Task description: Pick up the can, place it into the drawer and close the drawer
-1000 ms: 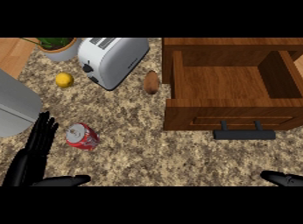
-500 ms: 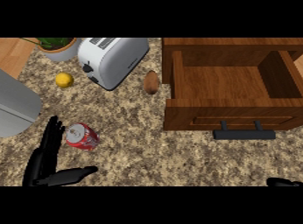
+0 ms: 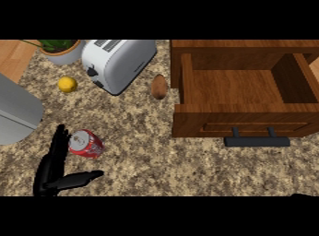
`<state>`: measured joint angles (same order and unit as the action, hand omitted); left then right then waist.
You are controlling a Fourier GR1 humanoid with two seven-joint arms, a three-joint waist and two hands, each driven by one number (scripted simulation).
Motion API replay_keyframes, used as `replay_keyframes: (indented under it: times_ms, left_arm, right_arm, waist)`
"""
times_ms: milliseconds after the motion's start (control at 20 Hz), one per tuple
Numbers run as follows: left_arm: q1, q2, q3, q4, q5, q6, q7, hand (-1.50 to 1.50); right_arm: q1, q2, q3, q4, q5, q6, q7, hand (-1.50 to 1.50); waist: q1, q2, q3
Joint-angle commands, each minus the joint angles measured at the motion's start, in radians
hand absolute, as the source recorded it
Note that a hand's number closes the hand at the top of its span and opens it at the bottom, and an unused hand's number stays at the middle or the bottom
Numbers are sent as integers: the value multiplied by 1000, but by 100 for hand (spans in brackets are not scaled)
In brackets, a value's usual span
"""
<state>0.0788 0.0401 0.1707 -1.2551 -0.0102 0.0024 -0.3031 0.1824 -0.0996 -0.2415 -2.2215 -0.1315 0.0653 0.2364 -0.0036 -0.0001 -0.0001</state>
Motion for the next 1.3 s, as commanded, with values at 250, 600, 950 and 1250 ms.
replay_keyframes:
  times_ms: [250,600,950,1250]
  left_arm:
    - [-193,32,79,399,14,28,-185,-150]
    - [-244,103,99,545,60,-64,-282,-150]
    - [-376,83,60,585,42,-12,-232,-150]
    - [-376,85,35,648,50,-137,-284,150]
  right_arm:
    - [4,20,14,-65,10,19,51,-150]
    - [-43,-4,-51,6,-19,45,49,-150]
    - [-81,17,-22,-20,36,13,71,-150]
    - [-43,-8,-111,70,-50,92,-28,-150]
  waist:
    - [-4,1,-1]
    - [-1,1,0]
    - [-2,1,0]
    - [-1,0,0]
